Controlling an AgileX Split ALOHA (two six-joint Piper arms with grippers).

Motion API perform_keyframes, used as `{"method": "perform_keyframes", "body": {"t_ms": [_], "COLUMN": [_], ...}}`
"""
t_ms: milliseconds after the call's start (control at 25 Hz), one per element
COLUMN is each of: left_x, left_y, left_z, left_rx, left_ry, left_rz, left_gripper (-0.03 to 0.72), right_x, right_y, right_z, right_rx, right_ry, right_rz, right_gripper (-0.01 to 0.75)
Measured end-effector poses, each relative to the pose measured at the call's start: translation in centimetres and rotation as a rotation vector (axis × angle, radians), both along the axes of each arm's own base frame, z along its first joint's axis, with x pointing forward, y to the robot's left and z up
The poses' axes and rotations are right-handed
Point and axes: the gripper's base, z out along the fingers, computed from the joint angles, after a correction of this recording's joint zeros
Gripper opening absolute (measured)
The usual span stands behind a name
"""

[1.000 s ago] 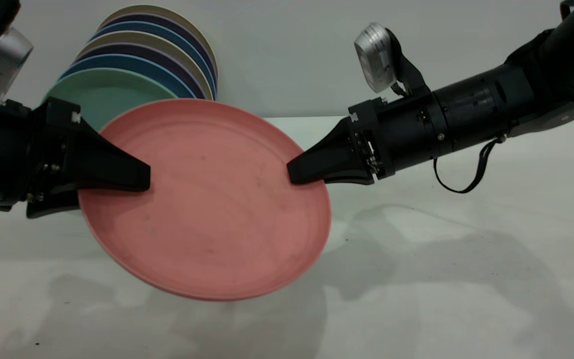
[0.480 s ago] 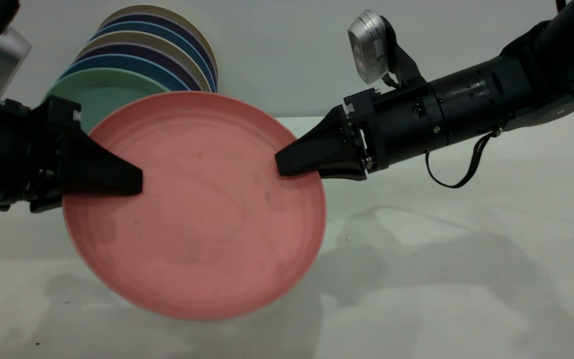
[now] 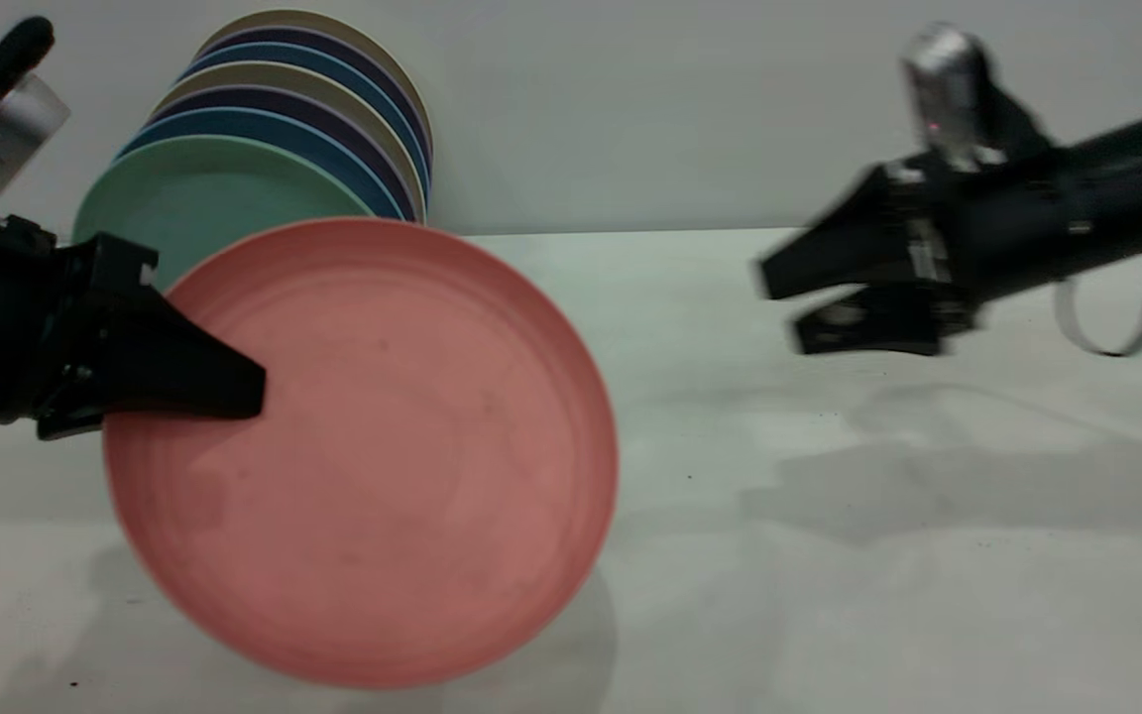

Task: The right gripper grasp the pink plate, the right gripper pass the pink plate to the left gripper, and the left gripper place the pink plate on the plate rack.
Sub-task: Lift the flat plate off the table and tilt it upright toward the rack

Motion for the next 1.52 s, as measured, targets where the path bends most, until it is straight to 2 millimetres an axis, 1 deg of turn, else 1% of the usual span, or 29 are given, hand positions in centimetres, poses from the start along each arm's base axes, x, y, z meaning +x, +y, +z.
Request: {"method": "perform_keyframes", "body": {"t_ms": [80,120,240,320,400,560,760,880,1040,1120,1240,1400,1520], "left_x": [0.4,0.5,1.4,2.3,3.0,4.8,6.8,7.9,8.8,9.0,9.1,9.2,9.5], "left_y": [0.2,0.3,0.5,0.8,1.2,2.3,4.1,4.8,4.8,4.5,3.7,2.8,2.6], "left_z": [0.5,0.8,2.1,3.2,4.3,7.3,10.9,12.3,12.9,12.7,12.4,12.7,12.9], "left_rx": [0.037,0.056,0.129,0.205,0.303,0.505,0.772,0.914,1.034,1.043,1.011,0.972,0.986], "left_ry": [-0.007,-0.004,-0.007,-0.026,-0.038,-0.052,-0.117,-0.216,-0.395,-0.463,-0.56,-0.693,-0.75], "left_rz": [-0.01,-0.019,-0.067,-0.144,-0.25,-0.401,-0.506,-0.562,-0.729,-0.852,-0.987,-1.067,-1.061], "left_gripper": [0.103,0.103,0.103,0.103,0.103,0.103,0.103,0.103,0.103,0.103,0.103,0.103,0.103], "right_x": [-0.4,-0.6,-1.2,-1.5,-1.6,-1.6,-1.7,-1.7,-1.7,-1.7,-1.7,-1.7,-1.7], "right_y": [-1.7,-2.3,-3.1,-3.4,-3.5,-3.9,-4.4,-4.5,-4.5,-4.5,-4.5,-4.5,-4.5], "right_z": [-0.1,0.0,0.1,0.1,0.0,-0.1,-0.6,-0.6,-0.4,-0.4,-0.4,-0.4,-0.4], "right_rx": [-0.053,-0.079,-0.189,-0.243,-0.271,-0.323,-0.4,-0.413,-0.413,-0.413,-0.413,-0.413,-0.414], "right_ry": [0.052,0.075,0.127,0.151,0.176,0.212,0.245,0.255,0.255,0.255,0.255,0.255,0.255], "right_rz": [0.008,0.014,0.055,0.068,0.061,0.038,0.017,0.002,-0.003,-0.004,-0.004,-0.004,-0.003], "right_gripper": [0.667,0.647,0.575,0.55,0.54,0.536,0.536,0.536,0.536,0.536,0.536,0.536,0.536]}}
